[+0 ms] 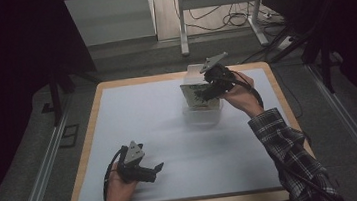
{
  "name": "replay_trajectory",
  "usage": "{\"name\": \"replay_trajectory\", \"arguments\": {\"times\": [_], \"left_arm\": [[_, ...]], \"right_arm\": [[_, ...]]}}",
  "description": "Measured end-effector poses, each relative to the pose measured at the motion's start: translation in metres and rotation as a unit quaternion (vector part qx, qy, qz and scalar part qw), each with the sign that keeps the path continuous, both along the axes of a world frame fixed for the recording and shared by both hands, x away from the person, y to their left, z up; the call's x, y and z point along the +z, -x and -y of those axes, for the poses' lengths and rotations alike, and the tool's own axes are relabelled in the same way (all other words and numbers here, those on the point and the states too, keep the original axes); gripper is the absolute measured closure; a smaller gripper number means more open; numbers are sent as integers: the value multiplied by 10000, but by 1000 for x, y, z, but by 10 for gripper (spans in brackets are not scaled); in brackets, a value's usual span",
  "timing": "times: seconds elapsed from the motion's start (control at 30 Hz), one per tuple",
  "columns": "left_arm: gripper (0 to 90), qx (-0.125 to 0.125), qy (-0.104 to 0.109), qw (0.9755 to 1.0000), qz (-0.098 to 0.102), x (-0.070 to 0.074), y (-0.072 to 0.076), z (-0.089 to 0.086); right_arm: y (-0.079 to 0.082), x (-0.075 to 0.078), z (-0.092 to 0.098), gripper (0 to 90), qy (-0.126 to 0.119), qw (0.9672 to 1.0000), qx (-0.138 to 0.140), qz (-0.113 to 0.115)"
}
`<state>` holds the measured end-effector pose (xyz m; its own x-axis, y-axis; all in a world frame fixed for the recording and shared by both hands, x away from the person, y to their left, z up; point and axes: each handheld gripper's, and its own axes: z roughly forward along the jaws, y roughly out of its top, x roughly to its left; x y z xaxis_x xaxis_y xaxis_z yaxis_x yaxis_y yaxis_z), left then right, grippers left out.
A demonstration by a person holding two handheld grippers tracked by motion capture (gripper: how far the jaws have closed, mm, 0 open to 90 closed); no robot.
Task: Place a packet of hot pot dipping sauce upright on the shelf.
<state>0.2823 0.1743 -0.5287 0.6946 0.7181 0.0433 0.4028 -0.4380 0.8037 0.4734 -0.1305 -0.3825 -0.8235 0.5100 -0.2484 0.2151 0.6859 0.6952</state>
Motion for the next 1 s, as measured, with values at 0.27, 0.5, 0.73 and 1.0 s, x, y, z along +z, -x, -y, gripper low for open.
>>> {"name": "replay_trajectory", "arguments": {"times": [0.27, 0.5, 0.73, 1.0], "left_arm": [[6, 22, -26, 10000, 55, 0, 0, 0], [6, 60, 4, 10000, 67, 0, 0, -1], [4, 65, -2, 10000, 70, 0, 0, -1], [2, 22, -2, 10000, 83, 0, 0, 0]], "right_arm": [[2, -1, -3, 148, -45, 9998, 184, -30], [4, 0, -2, 117, -113, 9997, 217, -55], [10, 2, 0, 77, -159, 9995, 240, -142], [13, 2, 6, 52, -188, 9995, 163, -178]]}}
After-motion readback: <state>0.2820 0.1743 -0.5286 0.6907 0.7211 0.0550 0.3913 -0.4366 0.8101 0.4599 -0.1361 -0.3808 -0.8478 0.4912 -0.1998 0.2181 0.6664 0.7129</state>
